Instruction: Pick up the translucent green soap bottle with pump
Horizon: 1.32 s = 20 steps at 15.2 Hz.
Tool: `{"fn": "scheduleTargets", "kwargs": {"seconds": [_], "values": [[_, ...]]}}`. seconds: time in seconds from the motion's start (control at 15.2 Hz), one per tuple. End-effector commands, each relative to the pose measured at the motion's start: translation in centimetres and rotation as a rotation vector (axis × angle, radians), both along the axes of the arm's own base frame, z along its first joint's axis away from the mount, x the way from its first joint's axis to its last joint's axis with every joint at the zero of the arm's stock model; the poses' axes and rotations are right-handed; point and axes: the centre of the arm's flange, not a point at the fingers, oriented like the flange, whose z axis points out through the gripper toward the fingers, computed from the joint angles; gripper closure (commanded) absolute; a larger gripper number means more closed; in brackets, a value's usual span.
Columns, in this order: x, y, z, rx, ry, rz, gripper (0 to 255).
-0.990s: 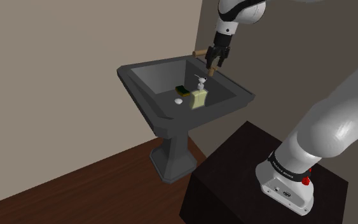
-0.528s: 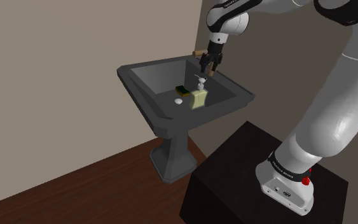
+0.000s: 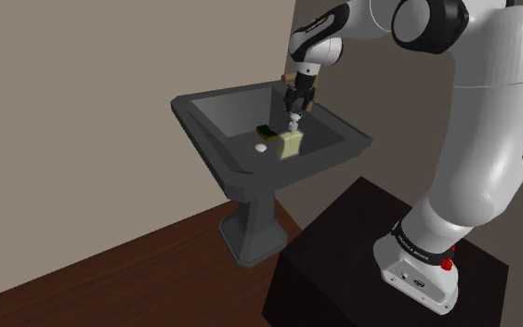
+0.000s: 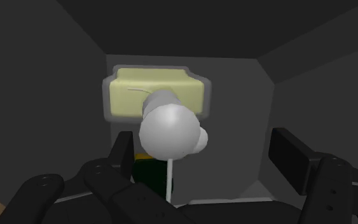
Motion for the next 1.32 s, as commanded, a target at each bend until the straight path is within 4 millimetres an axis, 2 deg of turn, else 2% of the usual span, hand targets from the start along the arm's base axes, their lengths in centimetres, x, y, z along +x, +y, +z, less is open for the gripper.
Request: {"fn": "scheduleTargets", "kwargs": {"seconds": [0.0, 0.46, 0.66, 0.73, 1.25], "values": [[1.3, -1.5, -1.9, 0.002, 0.001, -0.013, 0], [1.3, -1.5, -5.6, 0.002, 0.001, -0.013, 0], [1.3, -1.5, -5.9, 0.003, 0.001, -0.013, 0], [1.4, -1.8, -5.9, 0.003, 0.001, -0.013, 255], [1.3, -1.4, -5.4, 0.002, 0.001, -0.012, 255]]}}
